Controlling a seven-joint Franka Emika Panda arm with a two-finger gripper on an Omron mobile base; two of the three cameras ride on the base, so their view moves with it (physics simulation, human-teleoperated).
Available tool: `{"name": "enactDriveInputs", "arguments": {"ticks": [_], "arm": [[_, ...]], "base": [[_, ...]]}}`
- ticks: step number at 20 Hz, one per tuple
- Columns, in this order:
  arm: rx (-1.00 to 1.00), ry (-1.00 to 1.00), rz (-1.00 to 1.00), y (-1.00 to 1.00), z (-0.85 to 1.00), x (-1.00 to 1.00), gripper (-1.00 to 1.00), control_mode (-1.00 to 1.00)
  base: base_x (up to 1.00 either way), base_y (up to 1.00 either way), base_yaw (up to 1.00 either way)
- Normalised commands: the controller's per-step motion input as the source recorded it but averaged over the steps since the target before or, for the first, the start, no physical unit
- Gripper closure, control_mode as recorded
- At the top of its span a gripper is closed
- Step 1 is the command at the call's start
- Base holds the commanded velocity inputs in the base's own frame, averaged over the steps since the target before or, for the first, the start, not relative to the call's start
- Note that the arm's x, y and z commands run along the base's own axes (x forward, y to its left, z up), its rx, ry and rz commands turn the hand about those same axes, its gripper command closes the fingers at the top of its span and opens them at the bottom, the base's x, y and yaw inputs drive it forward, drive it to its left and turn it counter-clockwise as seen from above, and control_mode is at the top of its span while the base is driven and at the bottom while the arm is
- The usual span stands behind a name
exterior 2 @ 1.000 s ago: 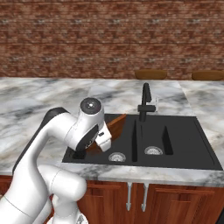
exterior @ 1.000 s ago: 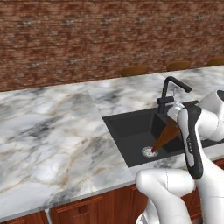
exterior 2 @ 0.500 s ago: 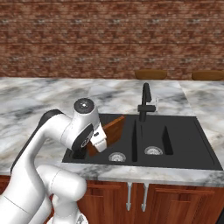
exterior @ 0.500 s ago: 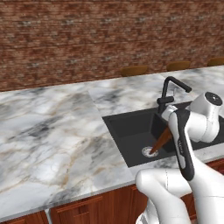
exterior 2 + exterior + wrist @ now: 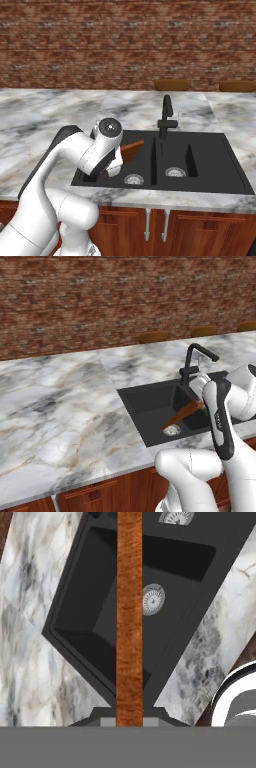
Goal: Move the cutting board and knife to the sink. Then move spray from the cabinet to the counter.
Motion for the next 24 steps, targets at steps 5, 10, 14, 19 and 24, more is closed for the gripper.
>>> {"name": "enactDriveInputs", "arguments": {"ticks": [5,10,14,19,24], "arm": [[0.04,0.00,-0.08,0.23,0.00,0.22,1.00,-1.00],[-0.02,0.00,-0.08,0.20,-0.01,0.30,1.00,-1.00],[-0.02,0.00,-0.04,0.10,-0.09,0.29,1.00,-1.00],[0.00,0.00,-0.02,0.00,-0.18,0.22,1.00,-1.00],[0.00,0.00,-0.02,0.02,-0.25,0.20,1.00,-1.00]], "base": [[0.00,0.00,0.00],[0.00,0.00,0.00],[0.00,0.00,0.00],[0.00,0.00,0.00],[0.00,0.00,0.00]]}}
